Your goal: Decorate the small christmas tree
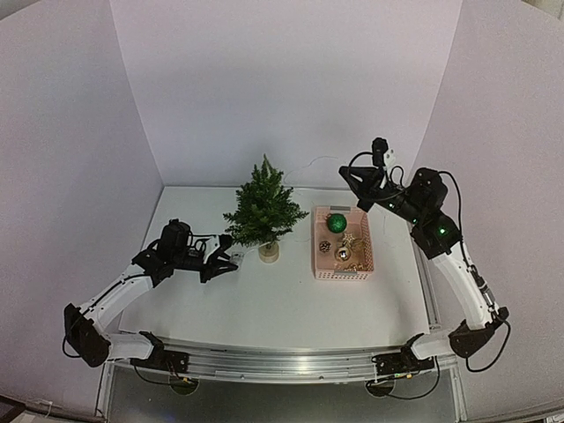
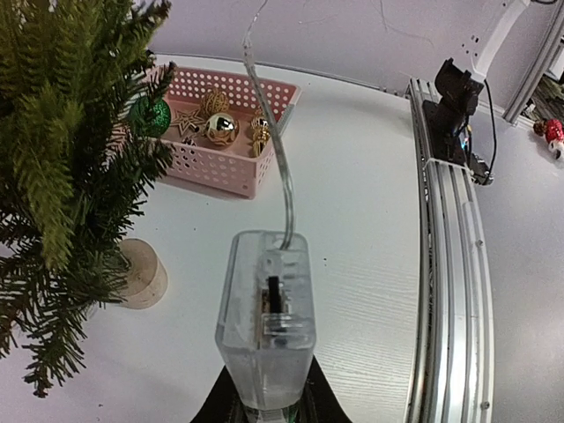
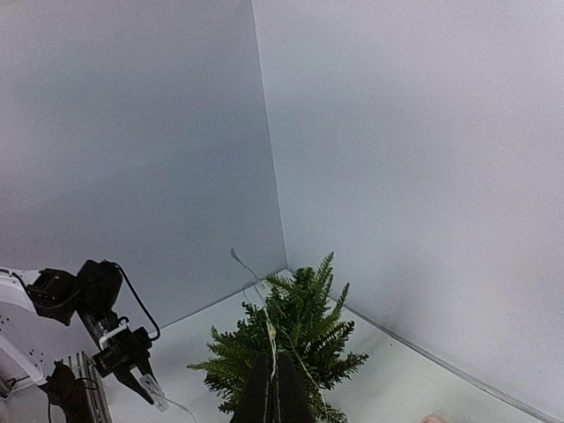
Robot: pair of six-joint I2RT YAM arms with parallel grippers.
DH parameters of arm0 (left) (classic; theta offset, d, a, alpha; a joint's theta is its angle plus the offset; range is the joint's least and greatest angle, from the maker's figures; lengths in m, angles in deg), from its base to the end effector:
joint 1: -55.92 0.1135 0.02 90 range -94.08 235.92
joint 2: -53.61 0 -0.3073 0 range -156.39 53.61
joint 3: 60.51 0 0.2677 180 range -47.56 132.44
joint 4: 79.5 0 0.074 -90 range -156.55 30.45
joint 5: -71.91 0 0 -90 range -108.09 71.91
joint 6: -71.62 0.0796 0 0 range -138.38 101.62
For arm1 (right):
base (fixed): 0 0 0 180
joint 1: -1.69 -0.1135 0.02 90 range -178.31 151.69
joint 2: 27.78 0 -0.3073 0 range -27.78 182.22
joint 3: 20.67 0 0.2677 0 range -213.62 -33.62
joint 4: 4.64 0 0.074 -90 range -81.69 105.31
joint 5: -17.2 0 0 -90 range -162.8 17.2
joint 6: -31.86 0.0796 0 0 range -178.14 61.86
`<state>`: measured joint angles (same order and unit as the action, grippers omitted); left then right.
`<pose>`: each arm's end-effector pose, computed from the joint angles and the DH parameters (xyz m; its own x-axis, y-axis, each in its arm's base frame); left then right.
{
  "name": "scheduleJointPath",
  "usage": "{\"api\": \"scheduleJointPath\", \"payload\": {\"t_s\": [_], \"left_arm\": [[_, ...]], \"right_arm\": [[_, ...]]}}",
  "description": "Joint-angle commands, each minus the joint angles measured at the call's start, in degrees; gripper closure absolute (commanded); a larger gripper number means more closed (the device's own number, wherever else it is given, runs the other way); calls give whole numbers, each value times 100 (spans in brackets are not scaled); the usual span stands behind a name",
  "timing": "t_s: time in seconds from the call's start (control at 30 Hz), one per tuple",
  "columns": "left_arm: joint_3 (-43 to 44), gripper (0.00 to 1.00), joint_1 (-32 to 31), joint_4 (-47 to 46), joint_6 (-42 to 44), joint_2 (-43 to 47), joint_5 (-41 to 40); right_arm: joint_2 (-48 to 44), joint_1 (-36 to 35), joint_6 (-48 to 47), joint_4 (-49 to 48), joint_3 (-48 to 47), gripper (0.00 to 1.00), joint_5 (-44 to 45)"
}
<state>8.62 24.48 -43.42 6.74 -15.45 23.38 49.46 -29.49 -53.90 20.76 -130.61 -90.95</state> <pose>0.2165 -0.1941 0.3223 -0.0942 0.4304 -0.8977 0.9806 0.1957 -0.0091 0.2659 0.1899 0.5768 0.0525 0.1139 -0.9921 -0.7623 0.6464 0.0339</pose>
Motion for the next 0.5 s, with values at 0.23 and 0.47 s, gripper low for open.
{"api": "scheduleJointPath", "payload": {"t_s": [0.23, 0.47], "left_arm": [[-1181, 99, 3, -2388, 83, -663, -497], [-1583, 92, -32, -3147, 294, -1122, -539]], "right_arm": [[748, -130, 59, -388, -1394, 100, -1076], [1060, -448, 22, -655, -1627, 100, -1287]]}}
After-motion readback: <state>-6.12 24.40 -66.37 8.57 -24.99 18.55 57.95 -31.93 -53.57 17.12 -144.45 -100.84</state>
